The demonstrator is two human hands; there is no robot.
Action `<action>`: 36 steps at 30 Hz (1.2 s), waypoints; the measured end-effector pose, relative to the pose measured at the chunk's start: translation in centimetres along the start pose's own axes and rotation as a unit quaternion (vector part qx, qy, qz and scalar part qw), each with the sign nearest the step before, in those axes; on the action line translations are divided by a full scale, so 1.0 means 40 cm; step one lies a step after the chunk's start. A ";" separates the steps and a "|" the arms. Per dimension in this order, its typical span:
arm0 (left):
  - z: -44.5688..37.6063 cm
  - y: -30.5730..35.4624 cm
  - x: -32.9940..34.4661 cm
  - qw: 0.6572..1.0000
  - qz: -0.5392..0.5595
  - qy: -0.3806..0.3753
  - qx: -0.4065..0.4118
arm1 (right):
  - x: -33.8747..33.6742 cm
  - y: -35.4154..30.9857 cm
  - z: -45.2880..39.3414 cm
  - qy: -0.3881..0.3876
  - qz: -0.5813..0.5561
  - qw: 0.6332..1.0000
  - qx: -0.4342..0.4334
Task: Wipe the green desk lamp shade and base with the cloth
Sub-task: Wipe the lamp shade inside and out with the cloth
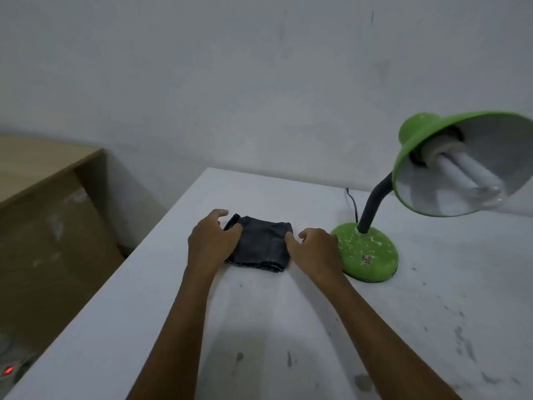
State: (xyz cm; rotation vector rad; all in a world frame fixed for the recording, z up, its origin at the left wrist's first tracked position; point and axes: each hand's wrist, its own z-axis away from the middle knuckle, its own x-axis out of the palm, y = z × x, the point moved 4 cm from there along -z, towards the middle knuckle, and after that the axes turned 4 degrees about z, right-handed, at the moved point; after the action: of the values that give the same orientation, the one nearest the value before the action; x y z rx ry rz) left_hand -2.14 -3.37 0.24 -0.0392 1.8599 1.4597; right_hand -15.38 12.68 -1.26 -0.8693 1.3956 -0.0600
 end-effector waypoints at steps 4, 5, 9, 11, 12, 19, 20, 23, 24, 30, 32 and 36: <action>-0.036 -0.016 0.037 0.998 -0.052 0.025 -0.008 | 0.024 -0.009 -0.030 0.033 0.080 0.996 0.003; -0.040 -0.022 0.049 0.998 -0.063 0.029 -0.006 | 0.031 -0.012 -0.034 0.030 0.084 0.996 0.000; -0.036 -0.033 0.065 0.996 -0.065 0.063 0.014 | 0.057 -0.005 -0.047 0.025 0.053 0.998 -0.006; -0.037 -0.033 0.063 0.996 -0.059 0.060 0.011 | 0.070 -0.003 -0.061 0.022 0.018 1.000 -0.011; -0.039 -0.035 0.062 0.997 -0.054 0.053 0.004 | 0.080 -0.001 -0.069 0.020 -0.004 1.000 -0.015; -0.019 -0.027 0.055 0.992 0.117 0.013 -0.052 | 0.052 -0.025 -0.041 0.044 -0.202 0.977 -0.045; -0.010 -0.017 0.056 0.985 0.159 0.013 -0.063 | 0.037 -0.035 -0.031 0.048 -0.230 0.971 -0.046; 0.023 0.020 0.077 0.954 0.283 -0.007 -0.098 | 0.001 -0.062 -0.007 0.074 -0.282 0.954 -0.063; 0.038 0.031 0.086 0.938 0.327 -0.026 -0.111 | -0.007 -0.069 0.002 0.087 -0.291 0.950 -0.075; 0.094 0.081 0.135 0.812 0.523 -0.178 -0.187 | -0.024 -0.078 0.048 0.142 -0.208 0.952 -0.174; 0.096 0.089 0.143 0.800 0.535 -0.212 -0.171 | -0.034 -0.069 0.062 0.157 -0.189 0.950 -0.194; 0.099 0.093 0.155 0.813 0.516 -0.245 -0.117 | -0.056 -0.047 0.088 0.123 -0.231 0.941 -0.217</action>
State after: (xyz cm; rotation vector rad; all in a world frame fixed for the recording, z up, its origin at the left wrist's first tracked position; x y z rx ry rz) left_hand -6.13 3.82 -0.46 1.2894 1.2374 2.1032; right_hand -12.02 14.26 1.40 -1.5946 1.4319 -0.2327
